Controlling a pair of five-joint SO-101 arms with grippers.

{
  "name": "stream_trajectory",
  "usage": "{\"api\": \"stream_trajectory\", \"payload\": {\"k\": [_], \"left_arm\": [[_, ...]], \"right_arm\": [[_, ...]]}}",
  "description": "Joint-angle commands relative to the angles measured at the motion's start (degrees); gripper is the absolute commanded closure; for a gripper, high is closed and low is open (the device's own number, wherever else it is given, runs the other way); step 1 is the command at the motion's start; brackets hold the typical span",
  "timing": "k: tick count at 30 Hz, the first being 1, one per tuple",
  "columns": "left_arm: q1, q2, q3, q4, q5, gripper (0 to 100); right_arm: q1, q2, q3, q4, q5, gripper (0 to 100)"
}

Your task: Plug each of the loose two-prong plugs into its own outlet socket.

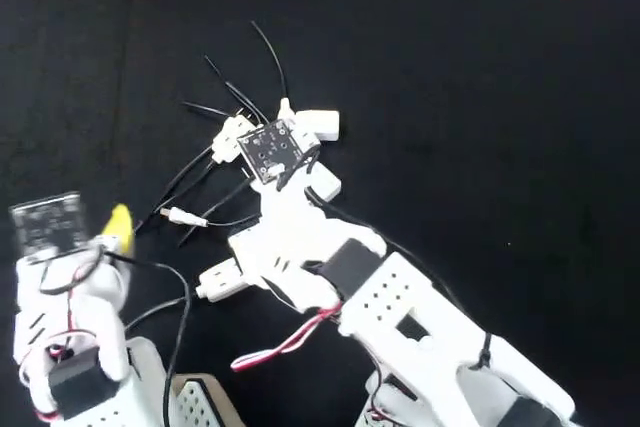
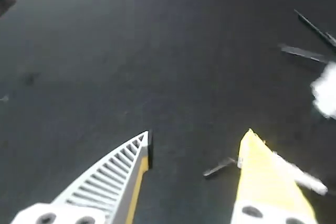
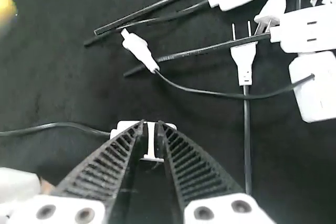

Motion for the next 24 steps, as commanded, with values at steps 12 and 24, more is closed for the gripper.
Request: {"api": "stream_trajectory", "payload": {"k": [12,24], "left_arm": [[-12.44,0.09,10.68,-6.77,9.14,73],[-12.97,0.00,16.13,-6.86,-0.26,73]], "right_arm": [[0.26,28.62,-7.78,-24.70,-15.91,77.6],[-0.62,36.00,-13.49,-22.42,48.26,87.5]]}}
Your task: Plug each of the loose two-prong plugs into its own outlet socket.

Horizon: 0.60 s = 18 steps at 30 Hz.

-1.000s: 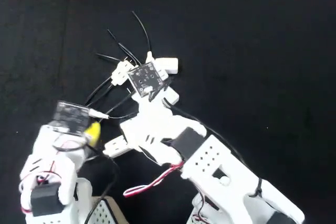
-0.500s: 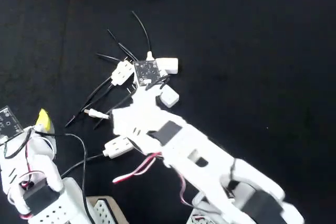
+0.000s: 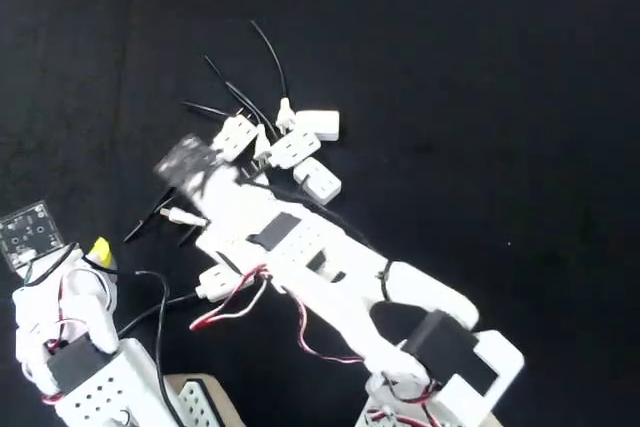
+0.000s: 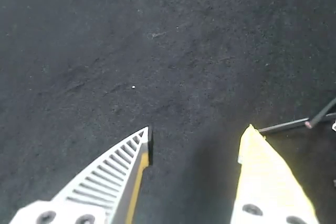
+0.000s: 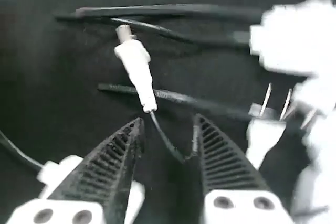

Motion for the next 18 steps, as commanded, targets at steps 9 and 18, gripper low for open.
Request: {"api": "stream_trajectory", "payload": {"k": [9,18], "left_arm": [[-0.48,-0.26,-0.13,-1.41,-0.44,73],[-0.48,-0.26,-0.13,-1.41,-0.44,73]], "right_arm": [[0.18,12.09,-20.70,8.97,18.11,84.2],[-1.49,22.73,-29.05,14.07,18.37,84.0]]}}
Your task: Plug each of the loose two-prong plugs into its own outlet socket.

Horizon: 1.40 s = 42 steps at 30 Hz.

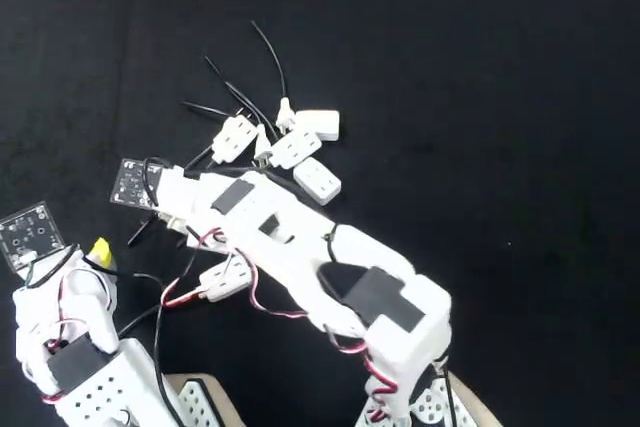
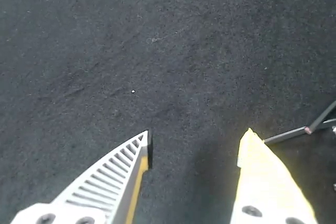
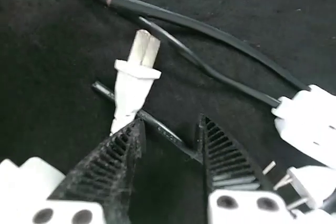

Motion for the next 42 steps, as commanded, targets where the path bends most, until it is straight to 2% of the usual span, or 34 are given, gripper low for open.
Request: {"api": "stream_trajectory", "payload": {"k": [1,5,10,17,21,28,31,35,39,42], "left_arm": [[-0.48,-0.26,-0.13,-1.41,-0.26,73],[-0.48,-0.26,-0.13,-1.41,-0.26,73],[-0.57,-0.26,-0.13,-1.41,-0.26,73],[-0.66,-0.26,-0.04,-1.32,-0.35,73],[-0.66,-0.26,-0.04,-1.32,-0.35,73],[-0.66,-0.26,-0.04,-1.32,-0.35,73],[-0.66,-0.26,-0.04,-1.32,-0.44,73],[-0.66,-0.26,-0.04,-1.32,-0.53,73],[-0.66,-0.26,-0.04,-1.32,-0.53,73],[-0.66,-0.26,-0.04,-1.32,-0.53,73]], "right_arm": [[-0.88,0.75,-4.09,0.53,0.35,84.0],[-0.79,-1.63,-4.53,4.04,0.09,84.0],[-1.32,-12.00,0.48,6.86,-1.58,84.0],[-7.65,-21.41,20.53,-13.80,-3.43,83.7],[-7.30,-17.27,16.57,-14.51,-7.21,83.6],[-6.95,-2.07,6.55,-14.15,-7.30,83.9],[-7.03,-1.80,4.79,-10.55,-7.21,85.6],[-6.15,-1.89,4.18,-10.29,-7.47,99.1],[-5.19,-3.47,4.62,-9.85,-7.56,98.8],[-4.75,-6.99,4.62,-5.01,-7.30,98.7]]}}
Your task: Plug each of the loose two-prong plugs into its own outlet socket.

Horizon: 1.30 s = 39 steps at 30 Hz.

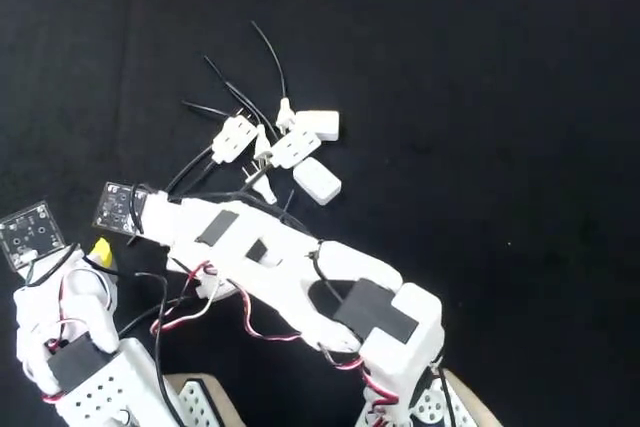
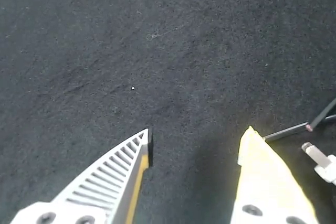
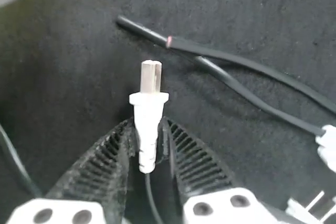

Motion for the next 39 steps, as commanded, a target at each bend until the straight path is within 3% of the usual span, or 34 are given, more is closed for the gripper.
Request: {"api": "stream_trajectory", "payload": {"k": [1,5,9,14,18,22,26,30,35,39], "left_arm": [[-0.66,-0.26,-0.22,-1.32,-0.53,73],[-0.66,-0.26,-0.22,-1.32,-0.53,73],[-0.66,-0.26,-0.22,-1.32,-0.53,73],[-0.57,-0.26,-0.13,-1.32,-0.53,73],[-0.57,-0.26,-0.13,-1.32,-0.53,73],[-0.57,-0.26,0.57,-2.55,-0.53,73],[-0.40,-0.26,1.27,-2.90,-0.53,73],[3.30,-0.18,1.45,-2.55,-0.62,73],[3.91,-0.18,2.24,-2.81,-0.70,73],[3.91,-0.18,2.24,-2.90,-0.70,73]], "right_arm": [[1.49,-6.46,-2.33,5.36,-0.09,98.7],[2.55,-14.55,-0.04,12.66,4.92,98.7],[6.33,-24.84,4.09,23.47,20.48,98.7],[17.58,-33.01,4.62,40.44,44.84,98.7],[21.01,-33.01,9.36,38.86,53.89,98.5],[21.45,-33.45,16.04,29.54,54.24,94.7],[22.95,-33.54,17.01,28.48,54.24,84.6],[24.53,-33.54,15.16,28.57,52.22,81.8],[28.31,-37.32,12.62,28.57,42.11,81.9],[28.75,-45.23,13.05,29.98,23.12,81.9]]}}
